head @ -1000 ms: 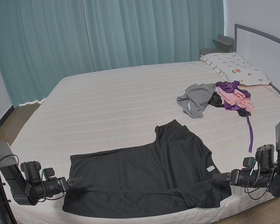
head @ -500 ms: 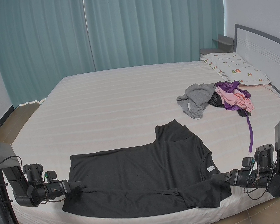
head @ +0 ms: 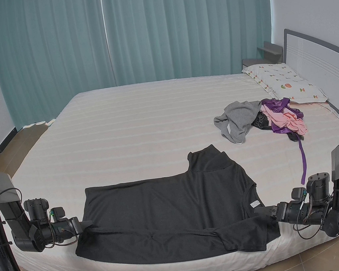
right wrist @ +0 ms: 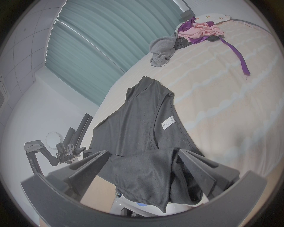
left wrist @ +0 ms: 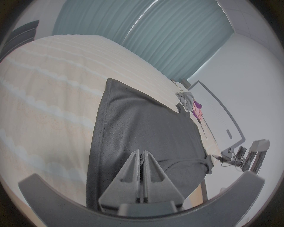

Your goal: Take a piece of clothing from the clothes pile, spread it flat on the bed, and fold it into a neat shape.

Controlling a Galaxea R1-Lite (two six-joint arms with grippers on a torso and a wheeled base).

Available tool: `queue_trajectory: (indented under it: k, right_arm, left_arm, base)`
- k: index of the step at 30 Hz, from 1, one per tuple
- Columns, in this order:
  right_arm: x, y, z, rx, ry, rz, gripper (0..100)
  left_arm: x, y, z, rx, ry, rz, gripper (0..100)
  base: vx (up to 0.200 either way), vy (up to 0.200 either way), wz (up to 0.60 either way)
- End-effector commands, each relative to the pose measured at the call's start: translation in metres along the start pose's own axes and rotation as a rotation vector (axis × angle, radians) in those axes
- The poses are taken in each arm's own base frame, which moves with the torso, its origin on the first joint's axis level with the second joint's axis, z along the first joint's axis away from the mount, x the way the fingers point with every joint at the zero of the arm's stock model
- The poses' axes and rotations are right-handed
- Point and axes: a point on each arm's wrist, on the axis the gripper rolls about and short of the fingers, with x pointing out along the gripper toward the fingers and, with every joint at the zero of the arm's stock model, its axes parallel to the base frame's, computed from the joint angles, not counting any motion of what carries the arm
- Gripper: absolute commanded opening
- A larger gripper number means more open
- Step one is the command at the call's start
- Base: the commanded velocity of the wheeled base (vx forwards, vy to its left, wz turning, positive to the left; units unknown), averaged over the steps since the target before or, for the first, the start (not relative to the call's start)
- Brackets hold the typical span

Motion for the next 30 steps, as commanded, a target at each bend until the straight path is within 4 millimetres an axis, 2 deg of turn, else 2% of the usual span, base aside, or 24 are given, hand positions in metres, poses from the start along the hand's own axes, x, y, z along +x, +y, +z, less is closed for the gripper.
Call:
queue_trajectory:
  k: [1, 7, 11, 16, 30]
  right_arm:
    - [0.009, 0.003, 0.006, -0.017, -0.013, 0.016, 100]
    - [0.024, -0.003, 0.013, -0.015, 0.002, 0.009, 100]
    - [0.025, -0.004, 0.012, -0.022, 0.018, 0.019, 100]
    - [0.025, -0.022, 0.012, -0.057, 0.051, 0.049, 100]
    - [0.037, -0.033, 0.003, -0.105, 0.094, 0.049, 100]
  left_arm:
    - [-0.007, -0.012, 0.013, -0.048, -0.047, -0.014, 0]
    - [-0.009, -0.015, 0.017, -0.094, -0.06, -0.019, 0]
    - [-0.008, -0.015, 0.016, -0.096, -0.057, -0.017, 0]
    - [-0.009, -0.015, 0.012, -0.107, -0.045, -0.013, 0]
    - [-0.009, -0.014, 0.01, -0.116, -0.038, -0.01, 0]
  base:
    - [0.0, 0.0, 0.0]
    - [0.0, 0.0, 0.0]
    - [0.0, 0.0, 0.0]
    - [0.0, 0.0, 0.0]
    - [0.0, 0.0, 0.0]
